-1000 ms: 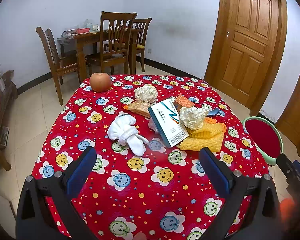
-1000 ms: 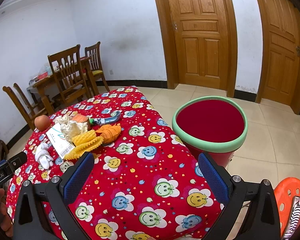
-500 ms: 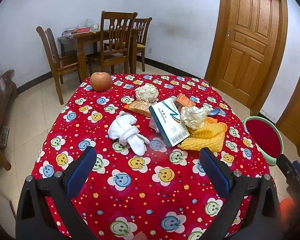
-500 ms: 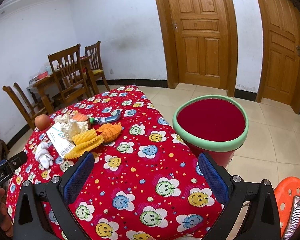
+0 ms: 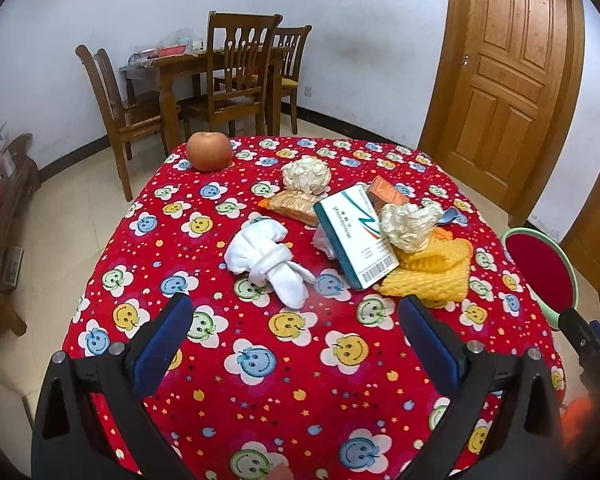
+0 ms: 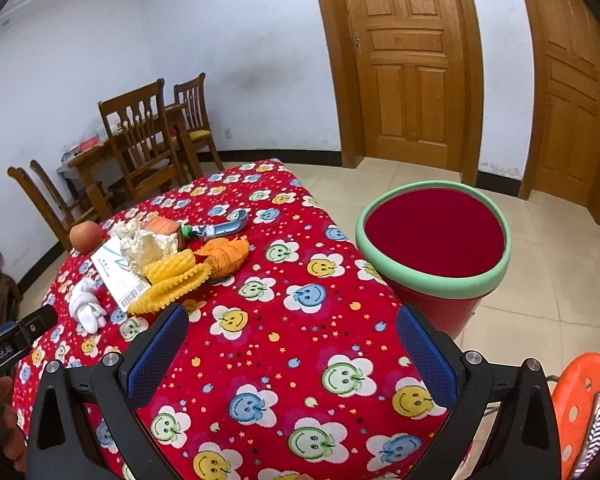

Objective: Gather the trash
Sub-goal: 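Grasp the white cloth with the left gripper while the right gripper grasps a yellow foam net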

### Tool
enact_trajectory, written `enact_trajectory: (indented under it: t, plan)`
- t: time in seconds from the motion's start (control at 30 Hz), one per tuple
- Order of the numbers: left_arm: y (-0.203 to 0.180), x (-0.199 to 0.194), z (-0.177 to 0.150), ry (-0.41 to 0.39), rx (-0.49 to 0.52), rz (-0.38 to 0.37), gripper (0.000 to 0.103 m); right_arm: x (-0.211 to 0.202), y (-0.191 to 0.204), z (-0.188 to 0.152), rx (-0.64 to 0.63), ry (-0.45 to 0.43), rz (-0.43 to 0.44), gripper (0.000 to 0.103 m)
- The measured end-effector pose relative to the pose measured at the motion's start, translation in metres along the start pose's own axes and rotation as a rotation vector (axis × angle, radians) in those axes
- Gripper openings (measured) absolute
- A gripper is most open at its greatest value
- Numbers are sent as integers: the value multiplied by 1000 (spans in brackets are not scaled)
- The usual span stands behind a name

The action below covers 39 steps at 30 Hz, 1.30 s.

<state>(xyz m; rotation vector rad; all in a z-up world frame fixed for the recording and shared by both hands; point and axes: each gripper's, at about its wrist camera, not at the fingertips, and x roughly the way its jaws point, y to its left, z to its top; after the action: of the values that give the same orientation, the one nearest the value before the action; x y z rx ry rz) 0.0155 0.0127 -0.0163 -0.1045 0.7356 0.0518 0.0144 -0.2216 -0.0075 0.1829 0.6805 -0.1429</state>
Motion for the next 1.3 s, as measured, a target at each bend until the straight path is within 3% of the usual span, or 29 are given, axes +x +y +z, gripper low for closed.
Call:
enact_trajectory:
  t: [0.5, 0.83, 1.1, 1.17, 1.3]
  plan:
    - [37, 58, 19, 99, -54, 65, 101, 59, 22, 20, -32, 93, 103, 103]
    - [32, 96, 23, 164, -35, 59, 101, 92, 54, 20, -100, 193, 162, 103]
    - [34, 114, 20, 206, -40, 31, 88, 114, 64, 17, -84, 248, 178, 102]
    - [35, 118, 19, 218, -48, 1, 83, 118, 64, 16, -74, 270, 175, 97]
    - [32, 117, 18, 210, -45, -20, 72, 124, 61, 11, -44, 316, 215, 71]
